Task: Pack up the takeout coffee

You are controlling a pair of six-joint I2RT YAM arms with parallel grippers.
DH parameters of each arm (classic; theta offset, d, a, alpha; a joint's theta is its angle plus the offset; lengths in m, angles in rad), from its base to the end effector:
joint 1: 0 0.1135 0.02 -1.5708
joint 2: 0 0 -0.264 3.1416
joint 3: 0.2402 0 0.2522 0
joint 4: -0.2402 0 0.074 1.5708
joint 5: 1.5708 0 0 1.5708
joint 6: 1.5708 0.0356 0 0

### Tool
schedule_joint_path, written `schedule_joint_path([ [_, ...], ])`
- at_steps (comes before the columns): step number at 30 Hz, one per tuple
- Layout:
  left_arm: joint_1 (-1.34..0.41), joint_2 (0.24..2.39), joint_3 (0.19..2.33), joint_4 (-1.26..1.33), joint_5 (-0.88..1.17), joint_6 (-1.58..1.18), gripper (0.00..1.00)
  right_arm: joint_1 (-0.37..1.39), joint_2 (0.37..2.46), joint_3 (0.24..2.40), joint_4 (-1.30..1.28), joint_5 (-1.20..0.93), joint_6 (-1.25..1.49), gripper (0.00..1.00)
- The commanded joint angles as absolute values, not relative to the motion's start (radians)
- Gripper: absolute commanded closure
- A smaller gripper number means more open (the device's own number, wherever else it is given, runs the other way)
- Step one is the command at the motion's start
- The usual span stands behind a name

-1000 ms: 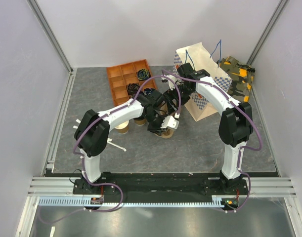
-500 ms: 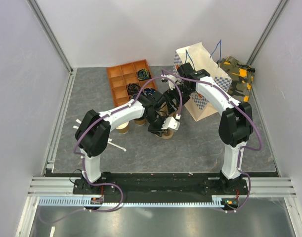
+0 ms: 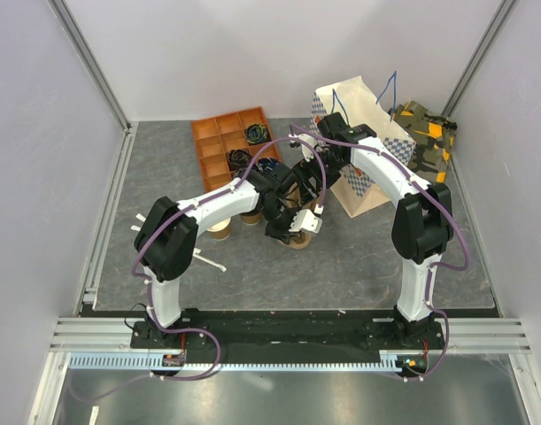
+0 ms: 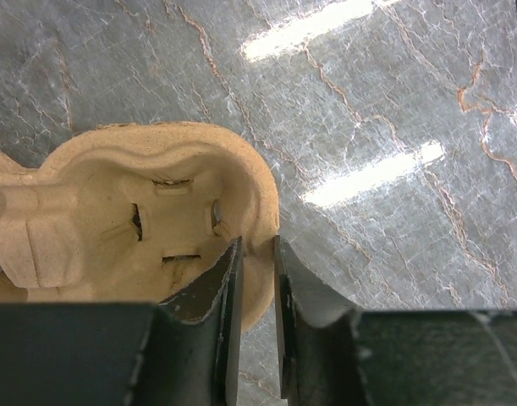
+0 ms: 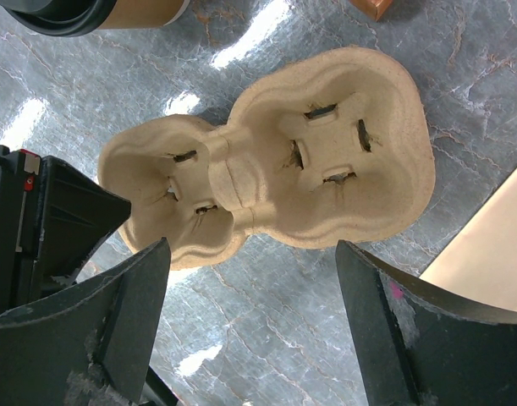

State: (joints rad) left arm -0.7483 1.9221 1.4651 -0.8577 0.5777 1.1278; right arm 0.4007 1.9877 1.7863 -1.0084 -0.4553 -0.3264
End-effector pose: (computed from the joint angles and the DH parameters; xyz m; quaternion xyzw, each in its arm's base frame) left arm 0.2678 -0.2751 0.2067 0.7882 0.5329 -0.2544 0.1735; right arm 0.3773 0.1768 0.2655 -0.3787 0.8813 0.2284 0.1665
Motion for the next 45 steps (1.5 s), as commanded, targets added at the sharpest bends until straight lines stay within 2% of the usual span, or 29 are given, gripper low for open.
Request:
schedule_joint_path([
  [1, -0.752, 1.944, 1.485, -0.85, 0.58, 1.115, 0.7, 0.396, 1.982, 1.819, -1.006, -0.465, -0.334, 0.12],
  [5, -0.752, 1.945, 1.476, -0.85, 0.577, 1.115, 0.62, 0.396, 1.98, 1.813, -1.008, -0.465, -0.336, 0.13],
  [8, -0.752, 1.947, 1.474, -0.85, 0.575, 1.115, 0.62, 0.393, 1.98, 1.816, -1.006, -0.465, -0.336, 0.13],
  [13, -0.75, 1.941, 1.479, -0.85, 0.589, 1.117, 0.69, 0.394, 1.982, 1.813, -1.006, -0.468, -0.336, 0.13],
  [17, -0.75, 1.931, 1.479, -0.853, 0.591, 1.117, 0.61, 0.394, 1.982, 1.81, -1.008, -0.471, -0.336, 0.13],
  [23, -0.752, 1.931, 1.48, -0.865, 0.594, 1.115, 0.59, 0.394, 1.98, 1.81, -1.008, -0.476, -0.336, 0.13],
  [24, -0.752, 1.933, 1.482, -0.864, 0.592, 1.115, 0.6, 0.394, 1.982, 1.809, -1.006, -0.476, -0.336, 0.13],
  [27, -0.75, 1.931, 1.488, -0.87, 0.601, 1.114, 0.71, 0.394, 1.98, 1.807, -1.008, -0.476, -0.336, 0.13],
  [33, -0.752, 1.931, 1.511, -0.891, 0.611, 1.114, 0.7, 0.394, 1.983, 1.81, -1.005, -0.476, -0.336, 0.12],
  [36, -0.75, 1.933, 1.514, -0.896, 0.617, 1.112, 0.77, 0.394, 1.982, 1.81, -1.006, -0.474, -0.336, 0.13],
  [37, -0.75, 1.931, 1.516, -0.9, 0.624, 1.111, 0.83, 0.394, 1.98, 1.809, -1.008, -0.474, -0.336, 0.13],
  [42, -0.739, 1.925, 1.558, -0.928, 0.641, 1.074, 0.88, 0.393, 1.974, 1.804, -1.005, -0.463, -0.337, 0.12],
  [45, -0.71, 1.907, 1.572, -0.939, 0.666, 1.037, 0.96, 0.39, 1.964, 1.802, -1.002, -0.457, -0.333, 0.12],
])
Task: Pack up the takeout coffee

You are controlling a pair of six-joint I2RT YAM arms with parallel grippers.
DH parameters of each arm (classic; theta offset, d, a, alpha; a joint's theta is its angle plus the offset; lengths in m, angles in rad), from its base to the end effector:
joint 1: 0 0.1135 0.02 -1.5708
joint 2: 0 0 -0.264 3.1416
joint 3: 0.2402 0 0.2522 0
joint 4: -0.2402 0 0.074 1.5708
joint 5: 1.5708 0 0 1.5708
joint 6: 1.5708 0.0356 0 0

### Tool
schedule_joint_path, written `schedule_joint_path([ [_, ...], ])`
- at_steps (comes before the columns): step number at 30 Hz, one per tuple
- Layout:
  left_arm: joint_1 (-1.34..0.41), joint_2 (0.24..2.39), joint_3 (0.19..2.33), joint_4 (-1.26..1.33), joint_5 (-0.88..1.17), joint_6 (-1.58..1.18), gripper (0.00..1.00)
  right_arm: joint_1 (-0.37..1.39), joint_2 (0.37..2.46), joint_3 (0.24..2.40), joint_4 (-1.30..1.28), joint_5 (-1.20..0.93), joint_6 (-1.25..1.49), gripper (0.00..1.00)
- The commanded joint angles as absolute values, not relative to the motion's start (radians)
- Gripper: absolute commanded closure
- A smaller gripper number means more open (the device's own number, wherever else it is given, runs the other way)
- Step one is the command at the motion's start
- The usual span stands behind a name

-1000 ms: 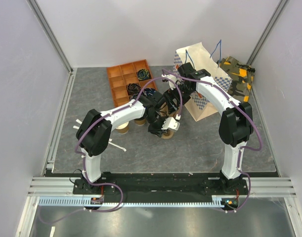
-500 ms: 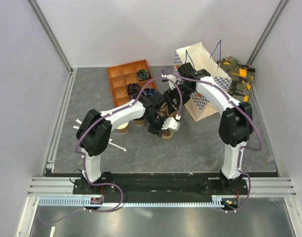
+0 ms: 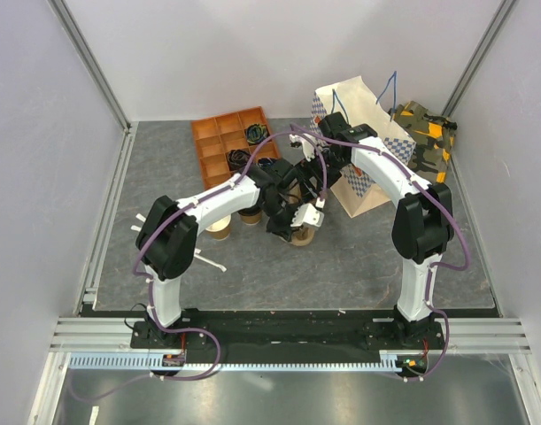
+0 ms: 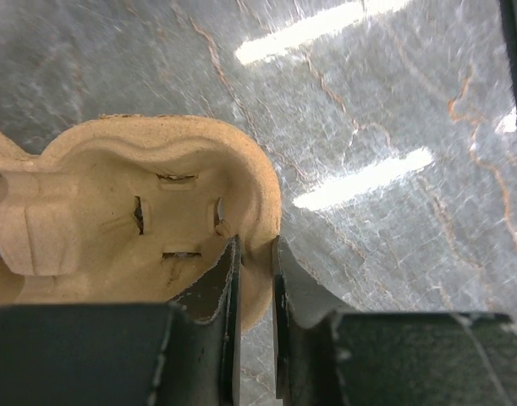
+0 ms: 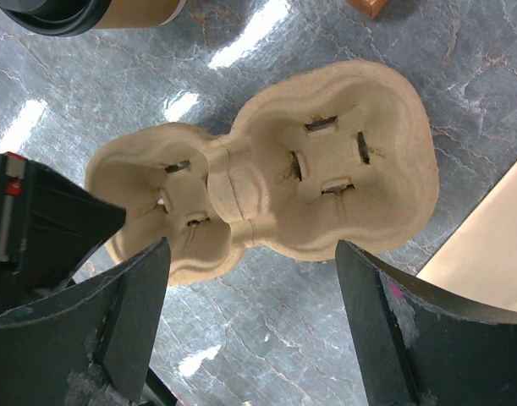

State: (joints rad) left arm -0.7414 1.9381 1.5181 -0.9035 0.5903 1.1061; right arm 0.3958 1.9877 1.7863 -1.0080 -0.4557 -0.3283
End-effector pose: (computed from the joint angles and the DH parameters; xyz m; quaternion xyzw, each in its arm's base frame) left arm 0.2730 -0.2768 0.2144 0.7792 0.5437 -0.2625 0.1684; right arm 0.3781 0.1750 0.2655 -0.3774 0.8818 0.2280 0.1675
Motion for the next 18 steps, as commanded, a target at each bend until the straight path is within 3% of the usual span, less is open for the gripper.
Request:
schedule_joint_path([
  [1, -0.703, 1.902, 1.572, -0.94, 0.681, 1.007, 0.98, 0.387, 1.962, 1.807, -1.002, -0.463, -0.328, 0.12],
  [11, -0.629, 1.835, 1.494, -0.804, 0.765, 0.793, 0.98, 0.335, 1.904, 1.871, -0.991, -0.638, -0.265, 0.14],
  [18, -0.615, 1.815, 1.462, -0.692, 0.794, 0.744, 0.98, 0.301, 1.796, 1.714, -0.948, -0.753, -0.221, 0.21],
])
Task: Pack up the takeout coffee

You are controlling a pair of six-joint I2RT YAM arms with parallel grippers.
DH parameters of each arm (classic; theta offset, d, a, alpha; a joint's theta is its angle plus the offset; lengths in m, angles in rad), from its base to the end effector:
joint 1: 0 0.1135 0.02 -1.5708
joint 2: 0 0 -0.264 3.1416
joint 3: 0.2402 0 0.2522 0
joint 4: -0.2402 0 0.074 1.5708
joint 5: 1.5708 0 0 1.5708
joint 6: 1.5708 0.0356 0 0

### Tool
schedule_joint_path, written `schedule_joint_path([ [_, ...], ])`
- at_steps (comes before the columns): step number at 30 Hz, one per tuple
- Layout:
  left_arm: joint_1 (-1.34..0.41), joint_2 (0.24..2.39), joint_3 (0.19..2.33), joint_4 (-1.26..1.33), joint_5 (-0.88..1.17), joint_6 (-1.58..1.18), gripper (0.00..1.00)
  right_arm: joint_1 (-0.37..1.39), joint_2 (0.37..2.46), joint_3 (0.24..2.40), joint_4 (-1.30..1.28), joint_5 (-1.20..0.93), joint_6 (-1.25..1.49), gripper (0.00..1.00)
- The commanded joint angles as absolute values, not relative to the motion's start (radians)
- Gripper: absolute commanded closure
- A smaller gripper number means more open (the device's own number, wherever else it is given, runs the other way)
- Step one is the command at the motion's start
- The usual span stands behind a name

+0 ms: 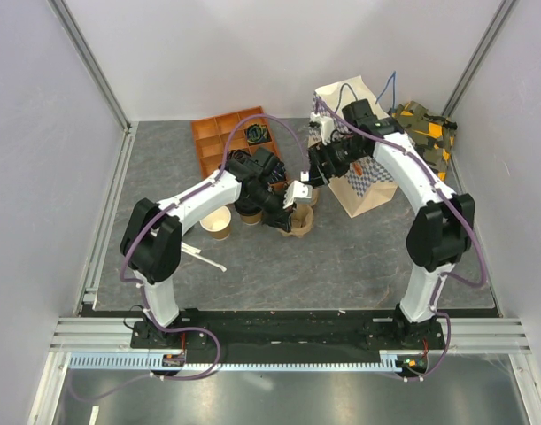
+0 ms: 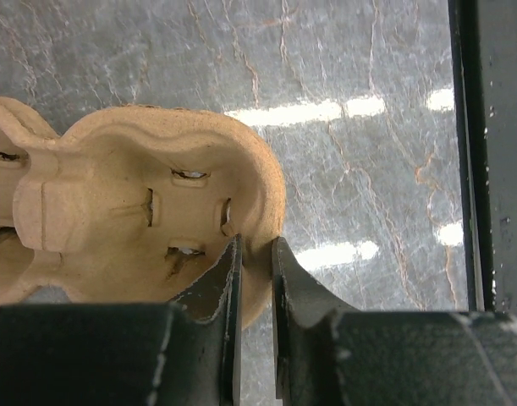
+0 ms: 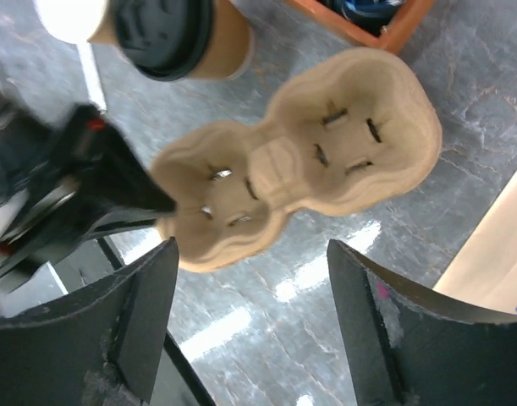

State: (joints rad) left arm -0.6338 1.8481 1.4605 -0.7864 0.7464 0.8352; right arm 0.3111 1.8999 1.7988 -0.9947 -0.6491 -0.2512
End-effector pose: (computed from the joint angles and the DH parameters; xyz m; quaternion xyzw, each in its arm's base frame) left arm 0.2922 -0.2448 0.2380 0.6652 0.6294 -0.3372 0.2185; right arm 0.3760 0.1435 0.3073 -0.3277 0.8642 0.3165 0.2136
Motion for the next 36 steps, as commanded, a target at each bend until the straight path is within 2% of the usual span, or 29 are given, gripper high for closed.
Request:
schedule_joint_path([
  [1, -0.611, 1.83, 1.477, -0.69, 0.799, 0.732, 0.98, 0.298, 1.755, 1.688, -0.933, -0.761, -0.213, 0.21],
  [6, -0.58, 1.844, 1.476, -0.675, 0.854, 0.687, 0.98, 0.299, 1.678, 1.565, -0.879, -0.778, -0.218, 0.25],
  [11, -0.578, 1.812, 1.413, -0.615, 0.87, 0.681, 0.98, 0.299, 1.686, 1.503, -0.881, -0.788, -0.213, 0.39],
  [15, -0.578, 1.787, 1.378, -0.569, 0.839, 0.69, 0.98, 0.302, 1.687, 1.502, -0.827, -0.734, -0.147, 0.37],
  [21, -0.578, 1.743, 1.315, -0.496, 0.804, 0.695, 0.98, 0.33, 1.66, 1.552, -0.769, -0.602, -0.019, 0.29],
  [29, -0.595, 1.689, 1.235, -0.393, 0.735, 0.673, 0.98, 0.428, 1.595, 1.539, -0.704, -0.225, 0.265, 0.3],
  [36, -0.604, 1.66, 1.184, -0.339, 0.686, 0.661, 0.98, 0.454, 1.623, 1.525, -0.704, -0.029, 0.442, 0.34],
])
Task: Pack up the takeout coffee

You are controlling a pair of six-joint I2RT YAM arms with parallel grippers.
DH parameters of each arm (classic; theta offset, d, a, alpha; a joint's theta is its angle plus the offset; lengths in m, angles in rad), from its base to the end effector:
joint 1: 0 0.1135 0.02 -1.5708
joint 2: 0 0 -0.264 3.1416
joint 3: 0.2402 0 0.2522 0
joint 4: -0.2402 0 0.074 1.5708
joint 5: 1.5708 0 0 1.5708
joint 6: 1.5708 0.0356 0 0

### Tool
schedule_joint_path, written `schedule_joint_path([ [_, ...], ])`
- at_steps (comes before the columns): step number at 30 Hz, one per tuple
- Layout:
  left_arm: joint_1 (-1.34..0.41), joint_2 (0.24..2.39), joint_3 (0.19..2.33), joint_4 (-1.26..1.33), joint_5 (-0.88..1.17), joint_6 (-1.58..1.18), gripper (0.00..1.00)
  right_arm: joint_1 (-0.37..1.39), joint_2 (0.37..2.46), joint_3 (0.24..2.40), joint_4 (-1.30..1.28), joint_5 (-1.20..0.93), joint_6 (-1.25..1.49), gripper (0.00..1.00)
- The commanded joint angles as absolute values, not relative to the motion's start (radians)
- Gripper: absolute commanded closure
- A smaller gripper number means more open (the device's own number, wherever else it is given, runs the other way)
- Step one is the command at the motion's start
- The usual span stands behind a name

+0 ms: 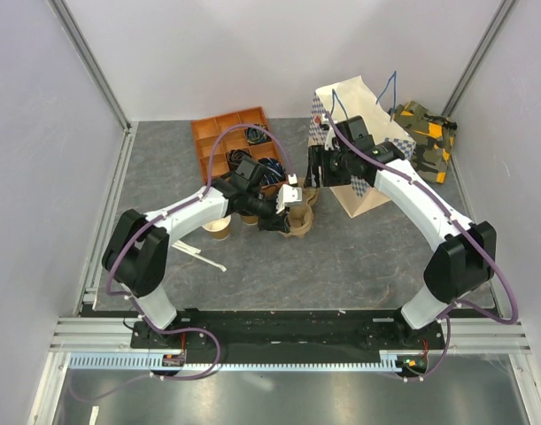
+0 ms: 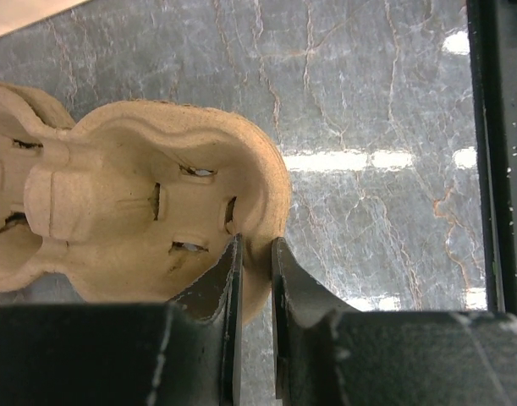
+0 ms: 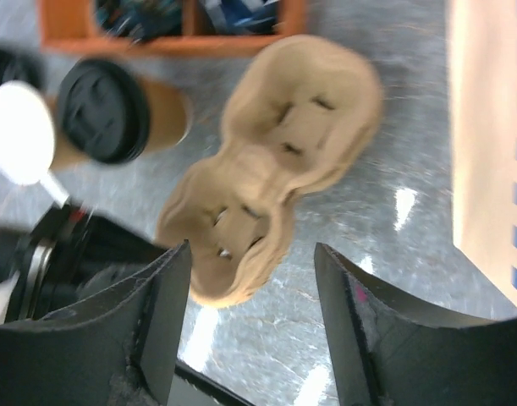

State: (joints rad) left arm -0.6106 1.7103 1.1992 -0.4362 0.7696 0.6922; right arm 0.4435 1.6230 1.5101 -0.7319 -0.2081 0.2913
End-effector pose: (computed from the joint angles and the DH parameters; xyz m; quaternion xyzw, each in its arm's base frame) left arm 0.2790 -0.2255 0.2266 0.6264 0.6317 -0.3454 0.2986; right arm 0.3186 0.1595 0.3278 -0.1075 0.9243 0.2175 0.2947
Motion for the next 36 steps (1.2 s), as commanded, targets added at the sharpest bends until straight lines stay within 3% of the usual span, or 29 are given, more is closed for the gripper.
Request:
schedule_joint_path([
  [1, -0.607, 1.658, 1.183, -0.334, 0.684, 0.661, 0.98, 0.457, 1.628, 1.525, -0.704, -0.02, 0.458, 0.34],
  [5, -0.612, 1.658, 1.178, -0.327, 0.677, 0.66, 0.98, 0.463, 1.663, 1.534, -0.719, -0.012, 0.547, 0.35],
  [15, -0.612, 1.657, 1.17, -0.316, 0.675, 0.661, 0.98, 0.502, 1.718, 1.474, -0.712, -0.034, 0.571, 0.51],
  [28, -0.614, 1.658, 1.167, -0.308, 0.681, 0.658, 0.98, 0.506, 1.786, 1.442, -0.699, -0.051, 0.578, 0.52],
  [36, -0.614, 1.663, 1.163, -0.307, 0.681, 0.667, 0.98, 0.506, 1.789, 1.443, -0.698, -0.06, 0.58, 0.6],
])
